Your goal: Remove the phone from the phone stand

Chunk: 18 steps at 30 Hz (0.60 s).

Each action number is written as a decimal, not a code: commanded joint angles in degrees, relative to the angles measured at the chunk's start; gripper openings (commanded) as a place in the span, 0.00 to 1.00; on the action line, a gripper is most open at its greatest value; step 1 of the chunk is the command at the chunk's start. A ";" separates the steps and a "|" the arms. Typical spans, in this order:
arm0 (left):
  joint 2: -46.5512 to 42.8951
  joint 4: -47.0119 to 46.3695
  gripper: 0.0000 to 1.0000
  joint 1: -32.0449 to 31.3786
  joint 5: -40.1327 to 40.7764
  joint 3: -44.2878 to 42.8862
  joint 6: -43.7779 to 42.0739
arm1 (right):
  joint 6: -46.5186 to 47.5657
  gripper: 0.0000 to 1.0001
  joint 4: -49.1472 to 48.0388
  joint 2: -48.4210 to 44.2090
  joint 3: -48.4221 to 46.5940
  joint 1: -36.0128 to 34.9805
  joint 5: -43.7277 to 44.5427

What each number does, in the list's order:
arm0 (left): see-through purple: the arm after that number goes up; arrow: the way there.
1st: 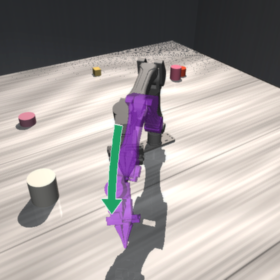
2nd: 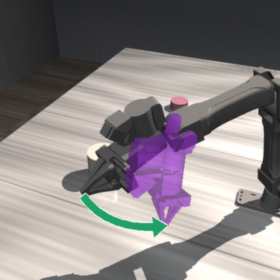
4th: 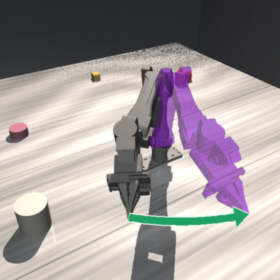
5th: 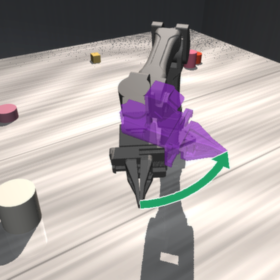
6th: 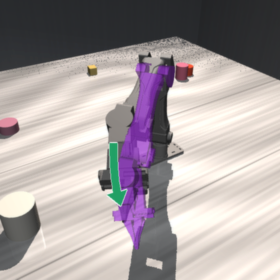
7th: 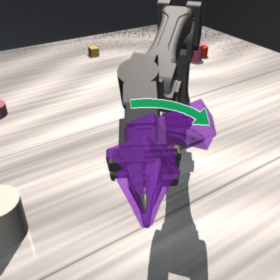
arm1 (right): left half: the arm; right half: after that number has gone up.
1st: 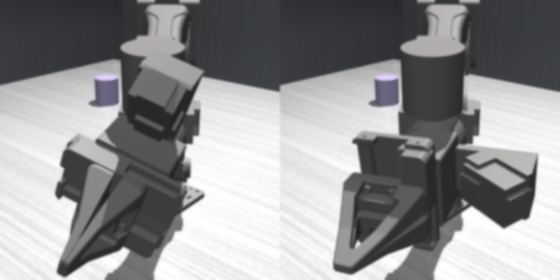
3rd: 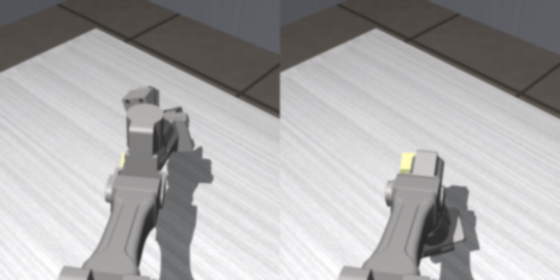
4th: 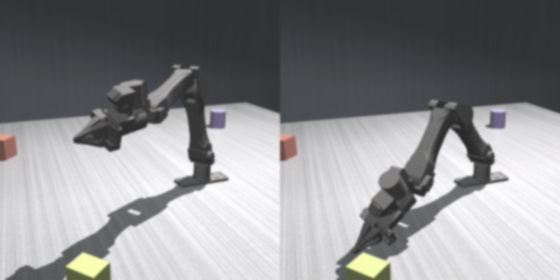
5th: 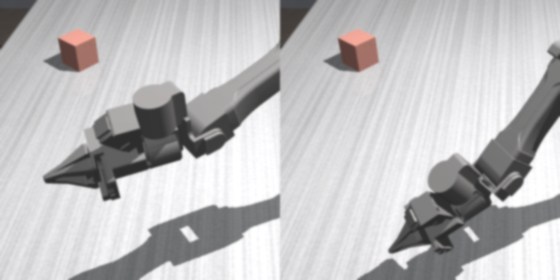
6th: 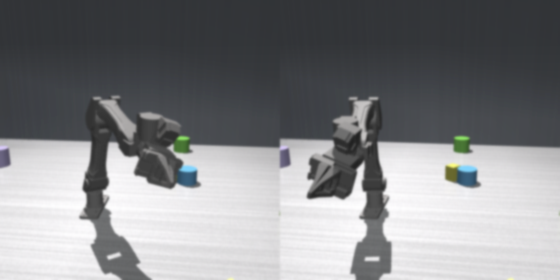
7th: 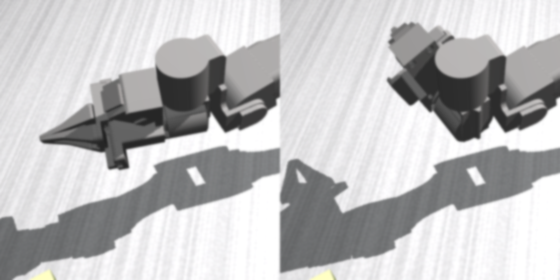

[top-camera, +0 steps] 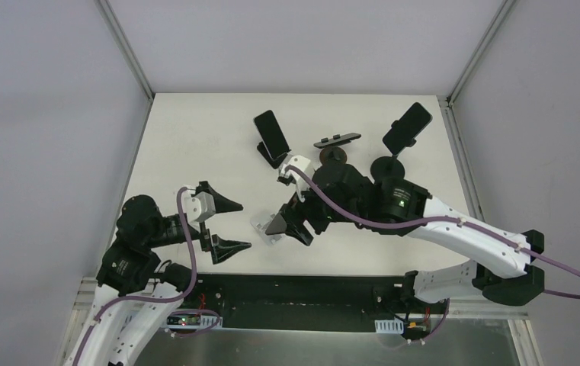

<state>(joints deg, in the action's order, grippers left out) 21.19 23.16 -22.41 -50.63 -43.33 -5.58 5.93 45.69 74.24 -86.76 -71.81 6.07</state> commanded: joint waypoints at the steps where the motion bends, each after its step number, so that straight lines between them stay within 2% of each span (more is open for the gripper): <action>1: 2.86 -2.68 1.00 -0.40 -6.83 -3.59 -1.72 | 5.83 0.48 -0.52 -4.66 0.32 0.05 -8.49; 11: 8.30 -6.17 1.00 -7.18 -4.85 -5.52 -0.96 | 10.00 0.48 -3.30 -8.60 3.30 0.03 -14.54; 16: 10.89 -17.65 1.00 -12.99 -2.87 -2.55 5.26 | 10.65 0.48 -4.36 -8.85 3.25 -0.20 -15.82; 18: 12.11 -18.65 1.00 -15.04 -0.88 -2.33 5.41 | 10.68 0.48 -4.28 -8.76 2.94 -0.40 -15.76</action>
<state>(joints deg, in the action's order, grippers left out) 31.31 14.09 -34.30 -53.78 -46.61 -3.29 15.07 46.26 67.44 -82.56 -71.83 -7.53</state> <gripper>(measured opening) 0.995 0.742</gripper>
